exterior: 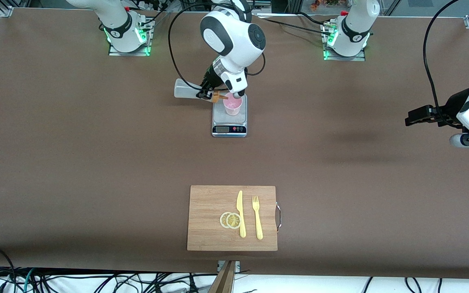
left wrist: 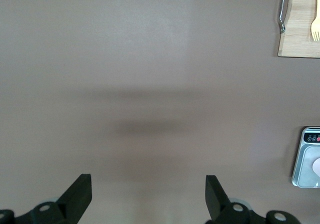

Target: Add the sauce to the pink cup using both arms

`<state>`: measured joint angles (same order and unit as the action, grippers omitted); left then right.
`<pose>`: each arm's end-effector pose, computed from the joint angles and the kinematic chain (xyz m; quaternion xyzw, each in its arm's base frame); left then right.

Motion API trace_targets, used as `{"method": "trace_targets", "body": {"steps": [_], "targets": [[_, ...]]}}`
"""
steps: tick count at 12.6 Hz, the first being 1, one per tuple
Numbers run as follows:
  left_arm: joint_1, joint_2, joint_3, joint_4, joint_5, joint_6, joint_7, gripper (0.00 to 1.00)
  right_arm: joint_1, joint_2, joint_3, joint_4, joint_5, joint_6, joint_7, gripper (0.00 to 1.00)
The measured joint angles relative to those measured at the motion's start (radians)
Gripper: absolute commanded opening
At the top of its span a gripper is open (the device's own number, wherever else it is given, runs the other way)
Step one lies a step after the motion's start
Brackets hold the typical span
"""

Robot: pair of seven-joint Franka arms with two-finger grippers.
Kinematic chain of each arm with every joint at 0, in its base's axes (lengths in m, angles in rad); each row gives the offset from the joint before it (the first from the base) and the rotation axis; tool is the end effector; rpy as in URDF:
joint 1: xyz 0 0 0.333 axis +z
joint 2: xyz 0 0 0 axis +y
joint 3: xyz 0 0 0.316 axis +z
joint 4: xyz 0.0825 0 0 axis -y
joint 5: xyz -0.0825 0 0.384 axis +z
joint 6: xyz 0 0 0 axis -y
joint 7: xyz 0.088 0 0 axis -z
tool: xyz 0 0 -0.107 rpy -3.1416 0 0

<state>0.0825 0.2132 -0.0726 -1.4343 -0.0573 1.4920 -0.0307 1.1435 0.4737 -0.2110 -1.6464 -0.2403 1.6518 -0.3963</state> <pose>0.6069 0.0040 0.5585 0.9961 0.0204 -0.0777 0.0356 0.3784 0.4918 0.3216 0.7330 0.6207 -0.1745 0.2168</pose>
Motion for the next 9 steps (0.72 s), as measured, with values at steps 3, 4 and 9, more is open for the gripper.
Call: {"method": "trace_targets", "body": {"steps": [3, 4, 9], "targets": [[0.0, 0.0, 0.0, 0.0, 0.0, 0.0, 0.0, 1.0, -0.003, -0.015, -0.019, 0.001, 0.058, 0.03, 0.0, 0.12], [0.0, 0.0, 0.0, 0.0, 0.0, 0.0, 0.0, 1.0, -0.005, -0.023, -0.023, 0.001, 0.068, 0.039, 0.0, 0.12], [0.0, 0.0, 0.0, 0.0, 0.0, 0.0, 0.0, 1.0, -0.018, -0.062, -0.085, 0.001, 0.193, 0.061, -0.089, 0.12]]}}
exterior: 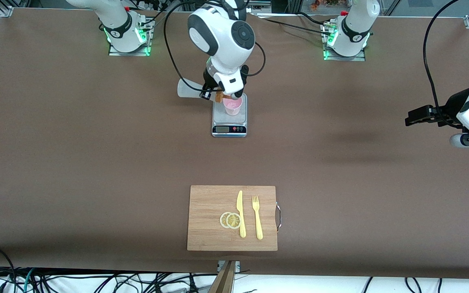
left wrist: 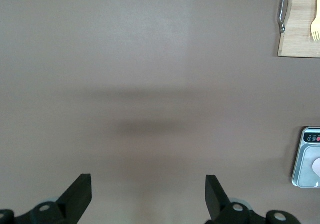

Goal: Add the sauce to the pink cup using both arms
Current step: 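Carry the sauce bottle with the right gripper back beside the scale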

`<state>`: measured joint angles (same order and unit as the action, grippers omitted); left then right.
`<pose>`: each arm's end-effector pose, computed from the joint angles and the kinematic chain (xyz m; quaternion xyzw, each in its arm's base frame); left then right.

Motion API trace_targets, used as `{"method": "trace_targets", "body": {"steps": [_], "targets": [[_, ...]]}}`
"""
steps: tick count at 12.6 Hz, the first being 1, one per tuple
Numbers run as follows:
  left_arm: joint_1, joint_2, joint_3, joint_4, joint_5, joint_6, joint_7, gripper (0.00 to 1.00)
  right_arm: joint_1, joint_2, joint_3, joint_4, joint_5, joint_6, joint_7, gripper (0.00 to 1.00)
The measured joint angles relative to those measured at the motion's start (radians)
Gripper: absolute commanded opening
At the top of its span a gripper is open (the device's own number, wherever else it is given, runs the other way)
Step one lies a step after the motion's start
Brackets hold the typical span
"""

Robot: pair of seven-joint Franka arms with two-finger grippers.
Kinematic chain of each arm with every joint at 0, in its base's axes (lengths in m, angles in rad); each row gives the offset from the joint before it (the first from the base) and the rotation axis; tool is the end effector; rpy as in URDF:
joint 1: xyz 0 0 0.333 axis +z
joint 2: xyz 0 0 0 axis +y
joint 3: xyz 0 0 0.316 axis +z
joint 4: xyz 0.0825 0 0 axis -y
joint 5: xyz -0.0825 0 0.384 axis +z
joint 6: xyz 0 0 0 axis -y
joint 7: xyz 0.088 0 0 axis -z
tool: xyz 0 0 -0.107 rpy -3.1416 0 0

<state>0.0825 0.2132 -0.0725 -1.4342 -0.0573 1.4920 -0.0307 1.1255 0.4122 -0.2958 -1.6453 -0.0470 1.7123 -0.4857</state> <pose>0.6069 0.0040 0.5585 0.9961 0.0205 -0.0777 0.0355 0.4126 0.4714 0.3628 0.7726 0.6082 -0.1465 0.1087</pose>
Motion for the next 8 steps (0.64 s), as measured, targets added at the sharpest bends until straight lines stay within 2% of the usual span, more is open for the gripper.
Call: {"method": "trace_targets", "body": {"steps": [6, 8], "targets": [[0.0, 0.0, 0.0, 0.0, 0.0, 0.0, 0.0, 1.0, -0.022, -0.012, -0.249, -0.003, 0.298, 0.018, -0.414, 0.12], [0.0, 0.0, 0.0, 0.0, 0.0, 0.0, 0.0, 1.0, -0.081, -0.011, -0.285, -0.011, 0.386, 0.017, -0.563, 0.12]]}}
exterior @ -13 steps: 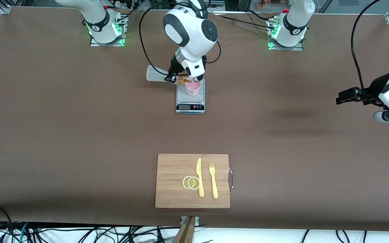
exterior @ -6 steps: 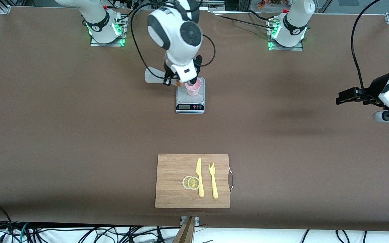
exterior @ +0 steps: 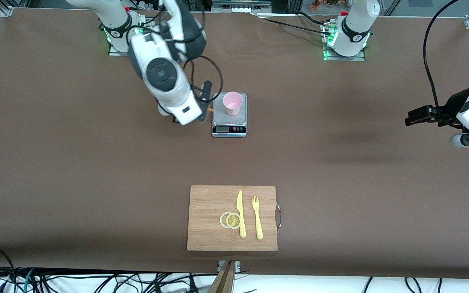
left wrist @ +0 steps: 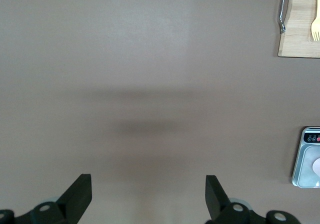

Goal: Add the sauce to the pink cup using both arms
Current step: 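Carry the sauce bottle with the right gripper back beside the scale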

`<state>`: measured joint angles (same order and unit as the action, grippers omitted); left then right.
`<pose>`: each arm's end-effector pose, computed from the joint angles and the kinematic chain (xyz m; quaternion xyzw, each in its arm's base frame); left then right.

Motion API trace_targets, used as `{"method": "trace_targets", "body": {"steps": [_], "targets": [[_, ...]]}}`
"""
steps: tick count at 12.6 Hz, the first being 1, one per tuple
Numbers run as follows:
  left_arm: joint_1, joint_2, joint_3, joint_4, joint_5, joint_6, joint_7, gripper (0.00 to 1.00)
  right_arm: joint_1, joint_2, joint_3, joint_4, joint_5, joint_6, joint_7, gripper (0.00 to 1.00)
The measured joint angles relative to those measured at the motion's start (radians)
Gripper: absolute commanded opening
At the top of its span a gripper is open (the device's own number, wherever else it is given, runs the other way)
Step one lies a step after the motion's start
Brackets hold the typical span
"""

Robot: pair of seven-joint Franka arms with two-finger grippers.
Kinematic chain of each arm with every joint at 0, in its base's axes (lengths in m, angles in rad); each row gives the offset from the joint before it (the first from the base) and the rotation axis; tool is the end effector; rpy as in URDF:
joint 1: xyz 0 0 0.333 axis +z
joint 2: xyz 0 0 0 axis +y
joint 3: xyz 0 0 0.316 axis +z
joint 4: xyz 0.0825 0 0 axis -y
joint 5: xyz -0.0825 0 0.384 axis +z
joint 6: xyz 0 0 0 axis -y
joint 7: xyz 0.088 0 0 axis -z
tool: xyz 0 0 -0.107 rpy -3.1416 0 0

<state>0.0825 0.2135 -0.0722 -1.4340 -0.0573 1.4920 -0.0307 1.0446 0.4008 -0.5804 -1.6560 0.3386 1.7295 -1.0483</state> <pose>0.6070 0.0042 0.5584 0.9961 0.0206 -0.0777 0.0355 0.5278 0.3392 0.3901 -0.7500 -0.6471 0.1056 0.0871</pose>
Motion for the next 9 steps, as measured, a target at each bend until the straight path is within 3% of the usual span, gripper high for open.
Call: {"method": "trace_targets", "body": {"steps": [6, 9], "targets": [[0.0, 0.0, 0.0, 0.0, 0.0, 0.0, 0.0, 1.0, -0.24, 0.014, -0.006, -0.055, 0.188, -0.047, -0.435, 0.12], [0.0, 0.0, 0.0, 0.001, 0.0, 0.0, 0.0, 1.0, -0.38, 0.066, -0.007, -0.086, 0.342, -0.107, -0.697, 0.12]]}}
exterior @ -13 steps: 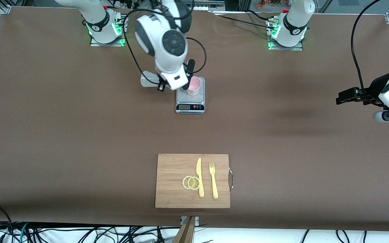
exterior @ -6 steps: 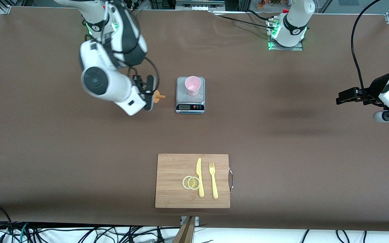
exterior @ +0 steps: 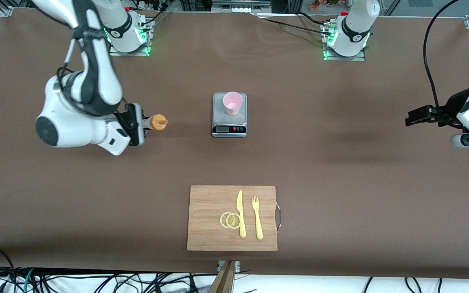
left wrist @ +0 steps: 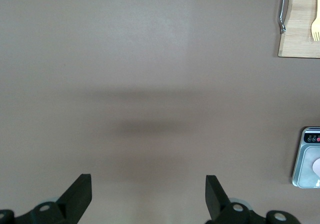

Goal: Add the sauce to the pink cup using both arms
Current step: 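Carry the sauce bottle with the right gripper back beside the scale, then set the sauce bottle down and open the right gripper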

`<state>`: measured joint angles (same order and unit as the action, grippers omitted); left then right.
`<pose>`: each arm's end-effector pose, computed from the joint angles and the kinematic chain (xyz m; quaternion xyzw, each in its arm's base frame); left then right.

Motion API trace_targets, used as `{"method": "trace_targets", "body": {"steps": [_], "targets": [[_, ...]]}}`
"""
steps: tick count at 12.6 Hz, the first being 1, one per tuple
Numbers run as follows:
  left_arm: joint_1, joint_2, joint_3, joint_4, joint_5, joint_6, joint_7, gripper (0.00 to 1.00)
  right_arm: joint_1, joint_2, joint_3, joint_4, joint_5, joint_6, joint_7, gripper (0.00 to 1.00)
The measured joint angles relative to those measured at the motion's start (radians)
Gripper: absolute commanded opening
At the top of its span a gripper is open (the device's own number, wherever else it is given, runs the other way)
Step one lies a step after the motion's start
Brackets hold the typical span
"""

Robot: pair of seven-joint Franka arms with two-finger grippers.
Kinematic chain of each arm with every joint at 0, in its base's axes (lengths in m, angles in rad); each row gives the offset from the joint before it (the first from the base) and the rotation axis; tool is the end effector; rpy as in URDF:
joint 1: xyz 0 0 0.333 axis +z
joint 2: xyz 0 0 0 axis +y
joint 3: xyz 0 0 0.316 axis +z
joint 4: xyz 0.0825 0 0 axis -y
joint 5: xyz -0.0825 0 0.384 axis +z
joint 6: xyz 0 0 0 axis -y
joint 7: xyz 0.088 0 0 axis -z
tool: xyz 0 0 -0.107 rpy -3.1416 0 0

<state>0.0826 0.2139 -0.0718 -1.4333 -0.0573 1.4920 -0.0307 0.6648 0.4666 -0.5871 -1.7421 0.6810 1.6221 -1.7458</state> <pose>0.6072 0.0045 0.5585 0.9961 0.0209 -0.0775 0.0355 0.5891 0.1404 0.3219 -0.6647 -0.6830 0.0108 0.3025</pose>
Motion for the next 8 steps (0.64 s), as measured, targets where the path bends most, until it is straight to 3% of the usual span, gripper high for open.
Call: {"method": "trace_targets", "body": {"steps": [4, 8], "targets": [[0.0, 0.0, 0.0, 0.0, 0.0, 0.0, 0.0, 1.0, -0.145, 0.131, 0.003, -0.01, 0.182, -0.09, -0.352, 0.14], [0.0, 0.0, 0.0, 0.0, 0.0, 0.0, 0.0, 1.0, -0.239, 0.242, 0.006, -0.009, 0.296, -0.192, -0.546, 0.18]]}}
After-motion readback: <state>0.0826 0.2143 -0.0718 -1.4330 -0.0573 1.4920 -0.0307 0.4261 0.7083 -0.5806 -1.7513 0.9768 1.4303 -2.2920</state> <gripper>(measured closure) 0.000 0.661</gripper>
